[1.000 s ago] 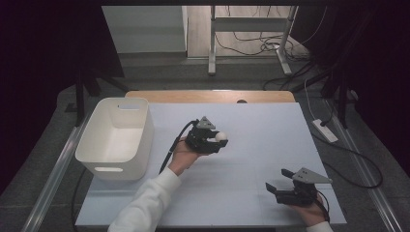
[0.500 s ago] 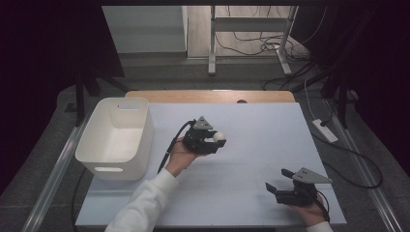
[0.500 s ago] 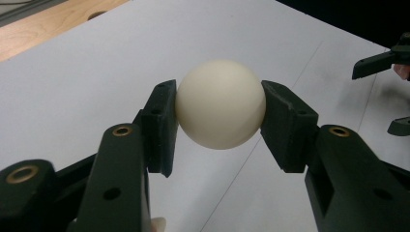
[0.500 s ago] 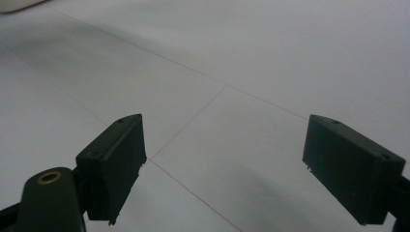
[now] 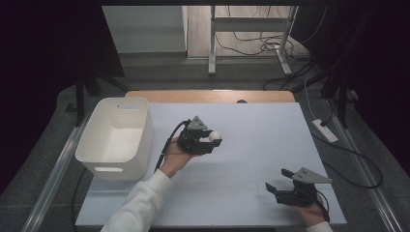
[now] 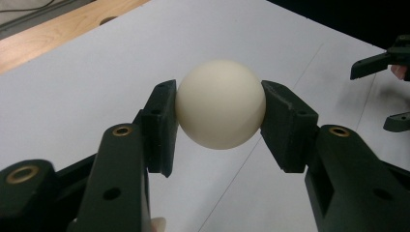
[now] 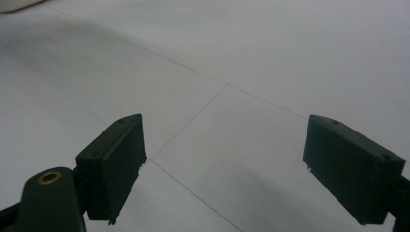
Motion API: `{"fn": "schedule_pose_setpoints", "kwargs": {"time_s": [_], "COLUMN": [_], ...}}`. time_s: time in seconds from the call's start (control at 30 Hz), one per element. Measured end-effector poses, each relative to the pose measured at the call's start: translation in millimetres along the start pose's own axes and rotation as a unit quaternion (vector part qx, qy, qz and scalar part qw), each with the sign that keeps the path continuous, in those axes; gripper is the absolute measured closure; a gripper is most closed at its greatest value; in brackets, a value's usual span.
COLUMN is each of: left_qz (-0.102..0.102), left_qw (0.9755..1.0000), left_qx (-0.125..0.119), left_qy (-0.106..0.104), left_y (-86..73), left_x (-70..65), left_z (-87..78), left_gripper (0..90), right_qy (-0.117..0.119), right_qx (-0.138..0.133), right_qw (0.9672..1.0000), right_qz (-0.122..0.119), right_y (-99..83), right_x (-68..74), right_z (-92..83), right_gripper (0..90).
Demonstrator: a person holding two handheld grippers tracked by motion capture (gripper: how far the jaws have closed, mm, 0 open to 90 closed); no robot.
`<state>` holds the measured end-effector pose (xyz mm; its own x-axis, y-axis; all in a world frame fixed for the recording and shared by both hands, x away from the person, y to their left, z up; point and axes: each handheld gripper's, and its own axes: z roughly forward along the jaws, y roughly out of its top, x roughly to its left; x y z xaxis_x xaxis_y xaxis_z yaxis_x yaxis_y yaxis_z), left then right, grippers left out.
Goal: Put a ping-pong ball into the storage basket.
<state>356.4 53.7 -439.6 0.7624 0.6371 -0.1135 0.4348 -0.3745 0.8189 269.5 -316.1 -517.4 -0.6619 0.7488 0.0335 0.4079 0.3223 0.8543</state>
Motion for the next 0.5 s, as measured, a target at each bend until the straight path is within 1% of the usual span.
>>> {"fn": "schedule_pose_setpoints", "kwargs": {"time_s": [0.13,0.5], "left_qz": [0.003,0.002], "left_qw": [1.0,1.0], "left_qx": [-0.001,-0.007], "left_qy": [0.001,0.003], "left_y": [-0.3,-3.5], "left_x": [-0.1,-0.2], "left_z": [-2.6,-10.4], "left_gripper": [50.7,50.7], "right_qy": [0.0,-0.001], "right_qx": [0.0,0.001], "right_qw": [1.0,1.0], "right_qz": [0.0,-0.002], "right_y": [-0.1,-0.1], "right_x": [-0.1,-0.1], "right_z": [0.0,0.0], "right_gripper": [15.5,15.5]}}
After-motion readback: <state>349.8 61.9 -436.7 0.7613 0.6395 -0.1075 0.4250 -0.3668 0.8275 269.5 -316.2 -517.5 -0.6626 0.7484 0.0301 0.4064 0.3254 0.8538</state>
